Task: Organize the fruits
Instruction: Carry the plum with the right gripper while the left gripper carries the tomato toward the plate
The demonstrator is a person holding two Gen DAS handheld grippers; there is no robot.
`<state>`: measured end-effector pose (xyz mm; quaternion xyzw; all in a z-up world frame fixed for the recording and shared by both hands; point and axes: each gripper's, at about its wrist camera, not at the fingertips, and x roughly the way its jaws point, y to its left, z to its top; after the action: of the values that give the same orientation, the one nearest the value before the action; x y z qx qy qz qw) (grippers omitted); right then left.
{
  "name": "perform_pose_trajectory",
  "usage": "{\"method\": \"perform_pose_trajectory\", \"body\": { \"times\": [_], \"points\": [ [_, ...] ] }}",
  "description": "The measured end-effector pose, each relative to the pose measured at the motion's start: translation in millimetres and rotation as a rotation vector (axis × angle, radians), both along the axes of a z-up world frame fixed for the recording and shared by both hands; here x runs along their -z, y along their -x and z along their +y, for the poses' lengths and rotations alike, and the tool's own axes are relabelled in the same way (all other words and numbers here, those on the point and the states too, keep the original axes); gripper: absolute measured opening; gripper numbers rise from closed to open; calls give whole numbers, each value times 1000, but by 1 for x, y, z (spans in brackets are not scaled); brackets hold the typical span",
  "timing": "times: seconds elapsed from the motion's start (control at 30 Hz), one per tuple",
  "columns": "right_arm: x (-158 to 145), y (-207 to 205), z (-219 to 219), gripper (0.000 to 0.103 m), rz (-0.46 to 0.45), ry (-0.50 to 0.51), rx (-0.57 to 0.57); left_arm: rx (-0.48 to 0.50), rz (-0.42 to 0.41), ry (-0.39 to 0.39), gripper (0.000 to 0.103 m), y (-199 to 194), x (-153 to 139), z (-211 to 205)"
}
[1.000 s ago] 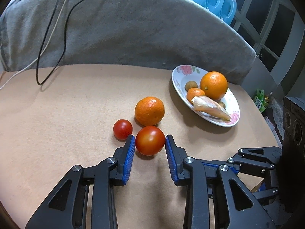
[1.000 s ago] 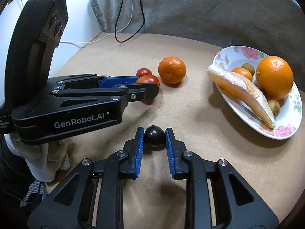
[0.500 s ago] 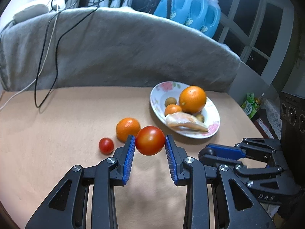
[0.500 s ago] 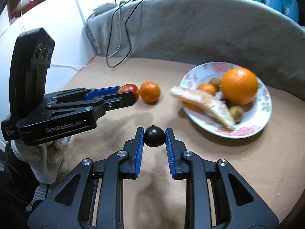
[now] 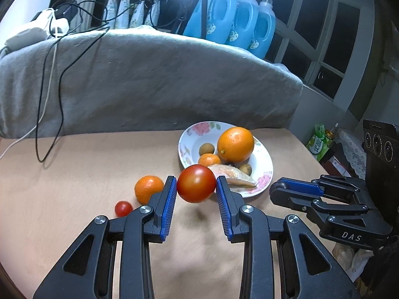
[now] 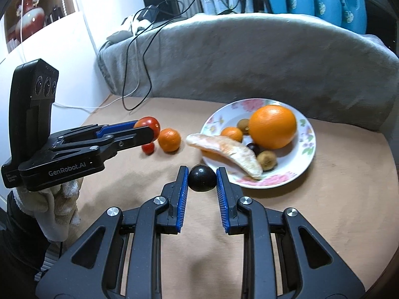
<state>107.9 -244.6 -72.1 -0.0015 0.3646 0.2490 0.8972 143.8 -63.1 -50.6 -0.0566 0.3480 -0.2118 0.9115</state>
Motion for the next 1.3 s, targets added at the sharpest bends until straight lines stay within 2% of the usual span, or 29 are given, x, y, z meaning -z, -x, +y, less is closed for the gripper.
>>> {"method": "perform_pose_trajectory", "body": {
  "times": [0.8,1.3],
  "points": [
    [13,-48,-45,24,35,-20,110,67,45,-16,31,-61,8,-34],
    [20,-63,-46,24,46,-15,109,87,45,-24,31,-73,7,-44]
  ]
}}
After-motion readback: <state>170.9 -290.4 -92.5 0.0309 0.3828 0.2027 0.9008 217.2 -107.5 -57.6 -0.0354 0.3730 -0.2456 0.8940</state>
